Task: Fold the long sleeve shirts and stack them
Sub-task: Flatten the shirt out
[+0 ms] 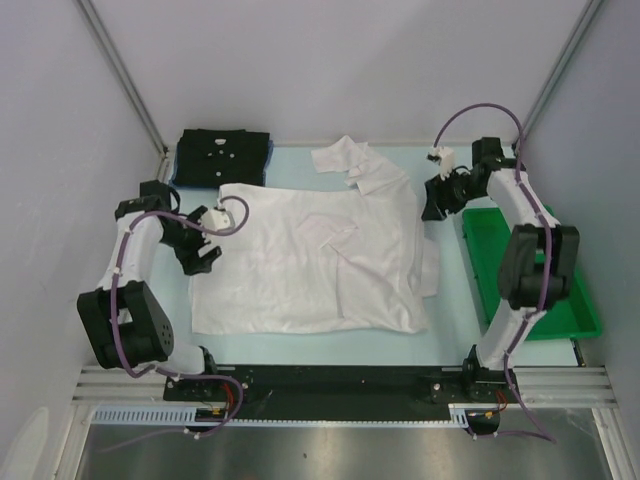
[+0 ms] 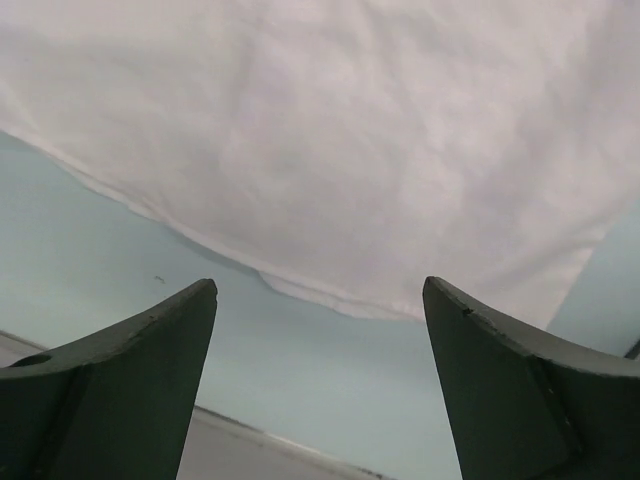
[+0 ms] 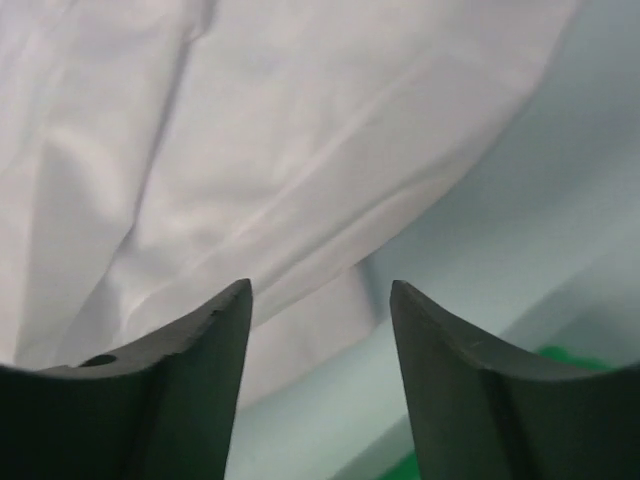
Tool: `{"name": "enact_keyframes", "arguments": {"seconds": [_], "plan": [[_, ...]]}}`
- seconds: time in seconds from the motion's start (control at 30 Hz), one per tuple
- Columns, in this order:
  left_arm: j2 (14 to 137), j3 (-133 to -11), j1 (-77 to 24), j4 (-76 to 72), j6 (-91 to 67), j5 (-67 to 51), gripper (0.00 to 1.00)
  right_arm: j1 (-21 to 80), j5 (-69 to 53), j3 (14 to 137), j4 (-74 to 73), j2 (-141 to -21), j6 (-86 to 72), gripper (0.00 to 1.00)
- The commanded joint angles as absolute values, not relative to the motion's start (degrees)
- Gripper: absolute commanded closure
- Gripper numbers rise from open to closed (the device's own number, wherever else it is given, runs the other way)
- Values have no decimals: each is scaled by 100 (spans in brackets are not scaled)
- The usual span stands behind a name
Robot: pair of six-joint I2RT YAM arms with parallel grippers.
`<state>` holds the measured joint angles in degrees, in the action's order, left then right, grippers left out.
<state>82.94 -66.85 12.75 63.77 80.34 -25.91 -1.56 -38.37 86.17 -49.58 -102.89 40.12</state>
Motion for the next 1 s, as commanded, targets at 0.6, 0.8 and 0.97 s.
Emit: {"name": "enact_keyframes", "arguments": {"seconds": [0.6, 0.8, 0.97], "plan": [[8068, -6434, 1055, 5177, 5827, -3085, 9, -18, -3603, 12138, -3094, -14159, 1002, 36], [8183, -6434, 1063, 4957, 5652, -2962, 9, -18, -3464, 12260, -3085, -14308, 1063, 100], [8332, -6486, 1055, 4747, 5397, -2874, 9, -18, -2867, 12963, -2910, -14589, 933, 100]]}}
